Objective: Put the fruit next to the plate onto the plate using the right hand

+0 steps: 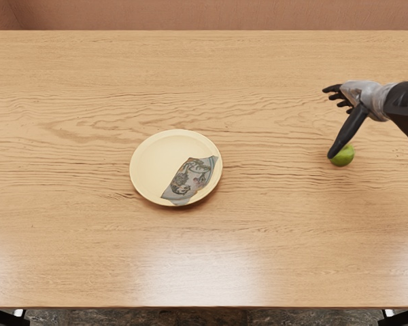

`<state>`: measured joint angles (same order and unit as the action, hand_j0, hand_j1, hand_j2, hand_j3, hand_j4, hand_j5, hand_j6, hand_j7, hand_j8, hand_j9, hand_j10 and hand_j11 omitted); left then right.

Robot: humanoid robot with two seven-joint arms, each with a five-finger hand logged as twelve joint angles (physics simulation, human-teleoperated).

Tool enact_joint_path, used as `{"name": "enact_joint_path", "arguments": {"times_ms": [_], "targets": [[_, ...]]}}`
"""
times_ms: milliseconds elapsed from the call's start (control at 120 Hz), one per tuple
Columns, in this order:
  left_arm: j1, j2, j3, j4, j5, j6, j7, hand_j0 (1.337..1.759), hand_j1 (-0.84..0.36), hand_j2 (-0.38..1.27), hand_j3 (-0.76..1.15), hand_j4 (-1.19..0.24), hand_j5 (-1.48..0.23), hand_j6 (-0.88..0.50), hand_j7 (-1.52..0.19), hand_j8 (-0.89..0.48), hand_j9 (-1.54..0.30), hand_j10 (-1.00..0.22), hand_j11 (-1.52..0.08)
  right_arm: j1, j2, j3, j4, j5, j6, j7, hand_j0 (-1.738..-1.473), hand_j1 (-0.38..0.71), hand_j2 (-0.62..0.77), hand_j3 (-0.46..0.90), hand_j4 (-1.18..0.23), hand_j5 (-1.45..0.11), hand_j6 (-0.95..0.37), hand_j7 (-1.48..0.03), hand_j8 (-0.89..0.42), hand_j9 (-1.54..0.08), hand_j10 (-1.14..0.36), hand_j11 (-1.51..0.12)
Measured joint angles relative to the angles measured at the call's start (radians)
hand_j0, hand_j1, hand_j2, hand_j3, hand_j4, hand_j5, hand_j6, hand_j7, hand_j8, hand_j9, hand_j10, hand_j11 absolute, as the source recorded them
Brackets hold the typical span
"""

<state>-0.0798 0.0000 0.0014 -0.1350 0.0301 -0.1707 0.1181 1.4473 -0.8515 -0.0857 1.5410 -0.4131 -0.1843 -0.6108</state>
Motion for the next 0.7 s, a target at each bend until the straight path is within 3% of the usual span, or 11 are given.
{"name": "enact_joint_path", "arguments": {"times_ms": [200,417,700], "targets": [[0.000,0.000,0.000,0.000,0.000,0.000,0.000,1.658,0.07,0.05,0.00,-0.23,-0.30,-0.23,-0.30,-0.23,-0.30,-0.23,-0.30,0.000,0.020,-0.067,0.043,0.000,-0.129,0.000,-1.658,-0.30,-0.01,0.00,-0.04,-0.05,-0.04,-0.05,-0.04,-0.05,-0.04,-0.05],[0.000,0.000,0.000,0.000,0.000,0.000,0.000,1.658,0.07,0.05,0.00,-0.23,-0.30,-0.23,-0.30,-0.23,-0.30,-0.23,-0.30,0.071,0.023,-0.242,0.020,0.033,-0.208,0.000,-1.658,-0.30,-0.01,0.00,-0.04,-0.05,-0.04,-0.05,-0.04,-0.05,-0.04,-0.05],[0.000,0.000,0.000,0.000,0.000,0.000,0.000,1.658,0.07,0.05,0.00,-0.23,-0.30,-0.23,-0.30,-0.23,-0.30,-0.23,-0.30,0.104,0.136,-0.314,-0.004,0.111,-0.359,0.000,-1.658,-0.30,-0.01,0.00,-0.04,-0.05,-0.04,-0.05,-0.04,-0.05,-0.04,-0.05]]}}
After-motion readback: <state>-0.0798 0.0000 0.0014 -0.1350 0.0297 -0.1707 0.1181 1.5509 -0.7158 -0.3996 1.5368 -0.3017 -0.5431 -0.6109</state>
